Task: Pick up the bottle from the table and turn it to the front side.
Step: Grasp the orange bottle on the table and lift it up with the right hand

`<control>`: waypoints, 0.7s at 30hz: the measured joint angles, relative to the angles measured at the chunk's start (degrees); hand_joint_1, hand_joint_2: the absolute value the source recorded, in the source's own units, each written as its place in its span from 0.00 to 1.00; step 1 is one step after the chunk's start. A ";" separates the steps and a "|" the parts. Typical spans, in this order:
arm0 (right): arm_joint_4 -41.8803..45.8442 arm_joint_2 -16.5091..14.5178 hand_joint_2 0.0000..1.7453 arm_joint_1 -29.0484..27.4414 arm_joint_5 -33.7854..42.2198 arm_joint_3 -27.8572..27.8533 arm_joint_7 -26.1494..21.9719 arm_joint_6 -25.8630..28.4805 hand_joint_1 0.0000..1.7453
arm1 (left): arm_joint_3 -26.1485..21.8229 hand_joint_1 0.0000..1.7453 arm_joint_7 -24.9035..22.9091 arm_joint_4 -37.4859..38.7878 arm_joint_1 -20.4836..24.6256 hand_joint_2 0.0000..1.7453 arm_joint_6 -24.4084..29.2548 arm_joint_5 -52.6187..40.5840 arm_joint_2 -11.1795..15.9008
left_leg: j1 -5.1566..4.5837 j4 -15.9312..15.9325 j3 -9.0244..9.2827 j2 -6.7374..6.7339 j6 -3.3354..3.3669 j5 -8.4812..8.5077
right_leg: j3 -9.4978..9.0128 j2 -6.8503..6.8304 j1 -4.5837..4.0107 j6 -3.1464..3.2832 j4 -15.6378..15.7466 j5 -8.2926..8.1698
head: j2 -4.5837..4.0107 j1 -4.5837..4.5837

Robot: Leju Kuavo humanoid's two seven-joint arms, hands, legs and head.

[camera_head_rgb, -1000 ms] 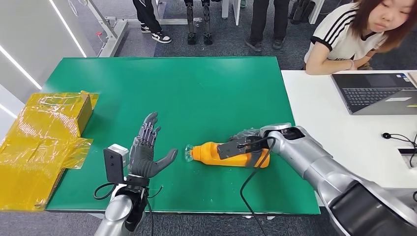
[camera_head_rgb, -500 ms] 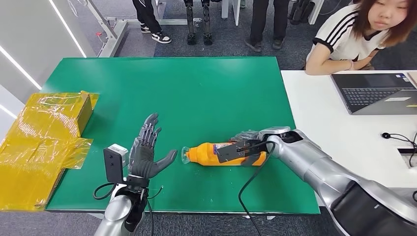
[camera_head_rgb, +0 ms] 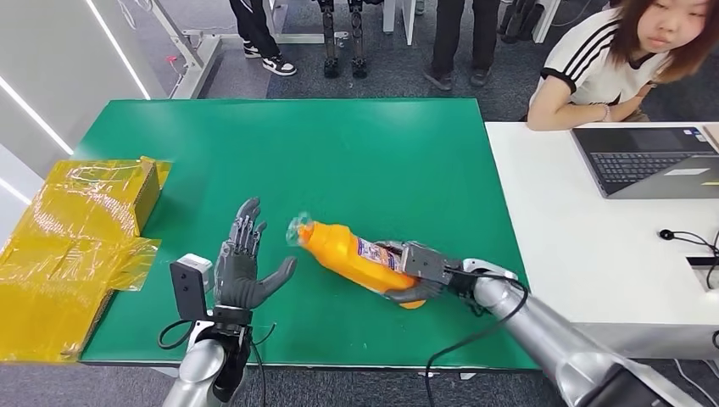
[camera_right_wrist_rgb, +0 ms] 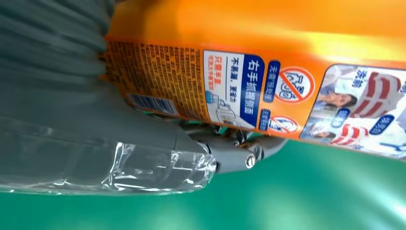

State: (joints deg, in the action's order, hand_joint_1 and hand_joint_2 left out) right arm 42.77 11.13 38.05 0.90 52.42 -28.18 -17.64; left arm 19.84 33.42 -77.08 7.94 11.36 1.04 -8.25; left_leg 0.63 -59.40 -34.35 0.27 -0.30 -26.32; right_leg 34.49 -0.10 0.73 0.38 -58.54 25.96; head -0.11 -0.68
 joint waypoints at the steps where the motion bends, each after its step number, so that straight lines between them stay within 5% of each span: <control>1: 1.53 0.00 1.00 -2.50 1.40 -2.77 -1.05 0.61 1.00 | -0.19 0.00 0.13 0.05 -0.08 1.00 0.06 0.23 0.01 | 0.00 0.00 -0.03 0.03 0.00 0.00 | 0.02 -0.04 0.00 -0.01 0.00 0.02 | 0.00 0.00; 11: 15.80 -4.66 1.00 -22.42 1.74 -28.13 -1.36 3.40 1.00 | -0.61 0.00 0.87 0.08 -0.88 1.00 0.74 -0.92 -0.52 | -0.01 0.02 -0.22 0.23 0.00 -0.04 | 0.12 -0.22 0.01 -0.05 0.01 0.16 | 0.00 0.01; 21: 18.81 -11.68 1.00 -19.94 -5.23 -33.33 -0.52 3.75 1.00 | 0.19 0.00 -2.68 0.90 4.52 1.00 -10.92 4.12 -1.36 | -0.01 0.02 -0.20 0.06 -0.04 0.08 | 0.18 -0.07 0.01 0.02 -0.06 0.01 | 0.00 0.01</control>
State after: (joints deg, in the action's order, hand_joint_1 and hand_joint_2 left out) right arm 61.58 -0.56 18.11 -4.33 19.09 -28.69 -13.89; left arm 20.04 30.75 -76.18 12.46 0.44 5.17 -9.61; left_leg 0.62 -59.38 -34.56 0.33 -0.34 -26.25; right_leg 34.67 -0.17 0.74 0.40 -58.60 25.96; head -0.11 -0.68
